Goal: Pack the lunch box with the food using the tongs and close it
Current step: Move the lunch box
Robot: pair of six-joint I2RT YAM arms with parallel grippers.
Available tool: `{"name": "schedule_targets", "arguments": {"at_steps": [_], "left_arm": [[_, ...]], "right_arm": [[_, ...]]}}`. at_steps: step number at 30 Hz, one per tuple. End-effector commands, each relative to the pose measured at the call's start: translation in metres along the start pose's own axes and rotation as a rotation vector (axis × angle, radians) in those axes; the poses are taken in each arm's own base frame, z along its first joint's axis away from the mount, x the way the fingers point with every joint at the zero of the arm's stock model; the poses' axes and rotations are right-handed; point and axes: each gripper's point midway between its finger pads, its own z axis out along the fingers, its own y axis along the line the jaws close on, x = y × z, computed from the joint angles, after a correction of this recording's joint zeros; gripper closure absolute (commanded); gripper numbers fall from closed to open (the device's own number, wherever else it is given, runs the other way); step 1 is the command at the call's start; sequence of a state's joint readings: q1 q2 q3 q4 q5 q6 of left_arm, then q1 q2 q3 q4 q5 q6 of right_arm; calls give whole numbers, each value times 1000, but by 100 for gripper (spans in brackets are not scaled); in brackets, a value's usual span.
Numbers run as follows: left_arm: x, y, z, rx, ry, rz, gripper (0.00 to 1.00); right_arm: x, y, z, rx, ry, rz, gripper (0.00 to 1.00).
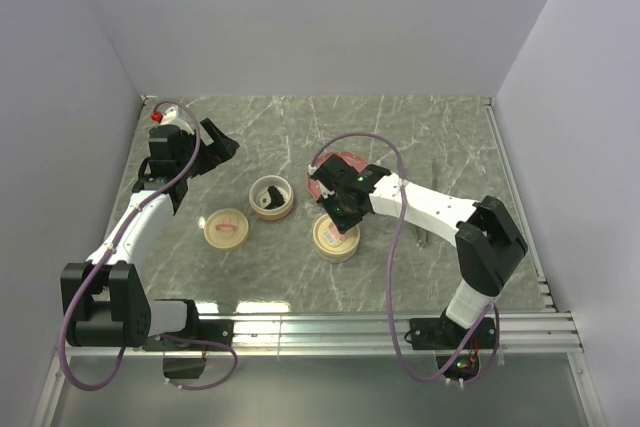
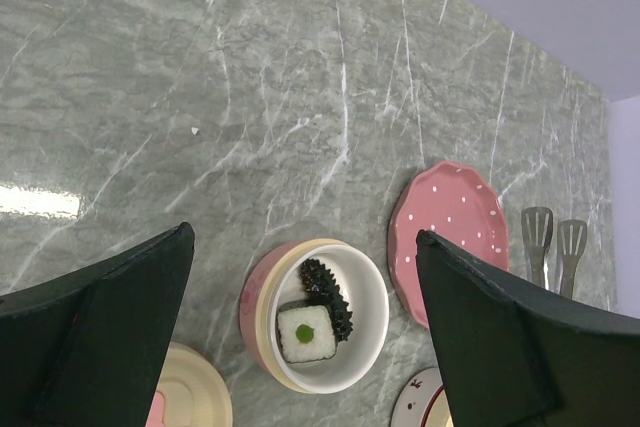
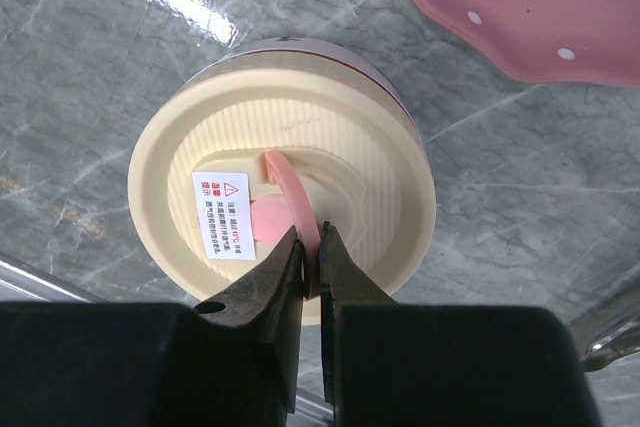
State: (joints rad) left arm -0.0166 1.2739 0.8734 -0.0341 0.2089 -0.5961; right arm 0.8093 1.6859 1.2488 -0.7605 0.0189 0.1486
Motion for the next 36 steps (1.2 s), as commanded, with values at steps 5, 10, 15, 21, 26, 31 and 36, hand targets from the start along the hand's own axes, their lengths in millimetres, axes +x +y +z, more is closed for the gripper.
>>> {"name": "schedule_targets", "arguments": {"at_steps": [5, 10, 15, 21, 26, 31, 36], "left_arm": [[-10, -8, -3, 24, -37, 5, 1], [-12, -9, -5, 23, -45, 9, 1], [-12, -6, -8, 6, -49, 3, 1], [-14, 2, -19, -50, -64, 1, 1], [0, 31, -26, -216, -12, -46, 1], [29, 52, -30, -317, 87, -117, 1], [46, 67, -46, -406, 109, -168, 3]], "right_arm": [[28, -16, -9, 44, 101, -15, 87], [9, -10, -26, 11, 35, -14, 67], [-12, -4, -42, -16, -37, -14, 63], [-40, 4, -62, -60, -123, -31, 61], [-64, 4, -74, -108, -211, -6, 61], [-99, -25, -93, -165, -359, 107, 60], [-141, -51, -112, -171, -486, 135, 60]]}}
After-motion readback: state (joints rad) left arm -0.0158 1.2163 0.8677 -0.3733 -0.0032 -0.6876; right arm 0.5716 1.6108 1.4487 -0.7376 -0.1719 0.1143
